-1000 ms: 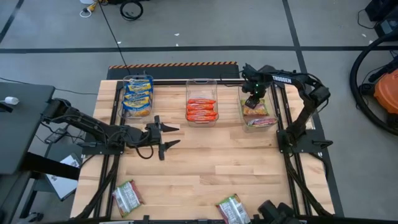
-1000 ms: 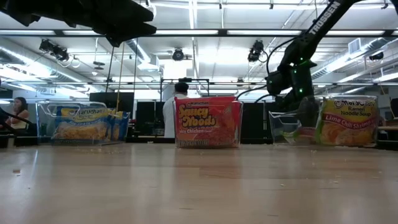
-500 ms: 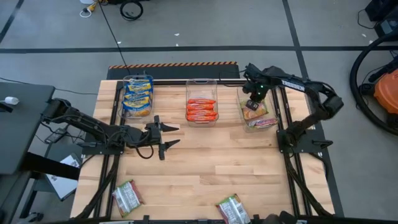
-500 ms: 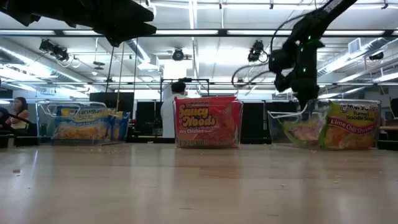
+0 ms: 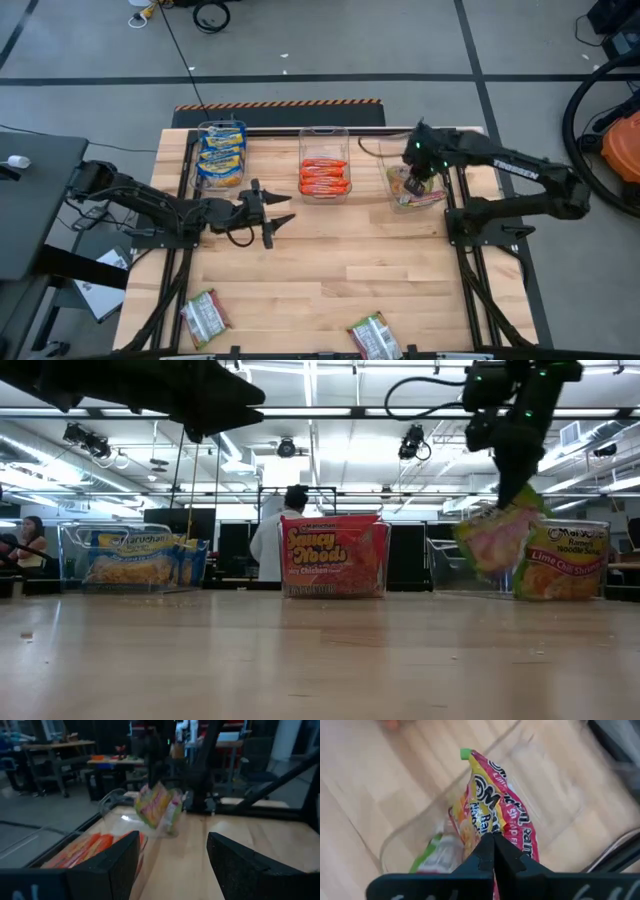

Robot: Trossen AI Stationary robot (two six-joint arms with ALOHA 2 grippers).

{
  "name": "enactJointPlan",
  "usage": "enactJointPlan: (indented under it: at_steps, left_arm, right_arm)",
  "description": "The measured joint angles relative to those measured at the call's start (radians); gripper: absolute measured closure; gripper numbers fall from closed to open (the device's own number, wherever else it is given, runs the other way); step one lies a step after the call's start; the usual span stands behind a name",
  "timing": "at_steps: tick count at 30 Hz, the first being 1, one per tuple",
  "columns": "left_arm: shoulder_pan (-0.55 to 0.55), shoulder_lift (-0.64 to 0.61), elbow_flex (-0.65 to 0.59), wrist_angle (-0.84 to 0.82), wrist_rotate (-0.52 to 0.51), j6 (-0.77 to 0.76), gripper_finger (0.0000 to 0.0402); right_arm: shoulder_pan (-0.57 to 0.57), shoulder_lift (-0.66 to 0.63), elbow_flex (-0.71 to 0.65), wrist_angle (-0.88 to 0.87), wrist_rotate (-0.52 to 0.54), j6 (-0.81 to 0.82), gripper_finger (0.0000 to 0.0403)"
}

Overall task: Sort Maruchan noodles
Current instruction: Put the green noodle pack into the right transparent bin

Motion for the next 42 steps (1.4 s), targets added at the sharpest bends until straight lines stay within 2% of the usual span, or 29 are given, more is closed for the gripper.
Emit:
enactJointPlan:
  at_steps: [7, 13, 18, 22, 30, 35, 42]
  left_arm:
    - [0.016, 0.104, 0.016, 0.098, 0.093, 0.016, 0.0166]
    - [0.014, 0.124, 0.038, 0.098, 0.096, 0.066, 0.0166]
    - [0.014, 0.121, 0.041, 0.084, 0.093, 0.085, 0.0166]
    - [0.014, 0.092, 0.041, 0.001, 0.084, 0.084, 0.0166]
    - [0.012, -0.018, 0.04, -0.135, 0.063, 0.079, 0.0166]
    - [0.012, -0.075, 0.04, -0.192, 0.063, 0.076, 0.0166]
    - [0.012, -0.093, 0.04, -0.206, 0.064, 0.081, 0.0166]
  right_arm:
    - [0.13, -0.095, -0.179, 0.006, 0.029, 0.102, 0.0401]
    - [0.199, -0.106, -0.216, -0.006, 0.0, 0.136, 0.04]
    - [0.183, -0.074, -0.205, -0.017, 0.039, 0.155, 0.0399]
    - [0.149, -0.021, -0.205, -0.025, 0.052, 0.157, 0.0399]
    - [0.128, 0.096, -0.203, -0.07, 0.05, 0.166, 0.0398]
    - [0.128, 0.105, -0.203, -0.077, 0.05, 0.162, 0.0394]
    - [0.128, 0.093, -0.204, -0.111, 0.046, 0.157, 0.0363]
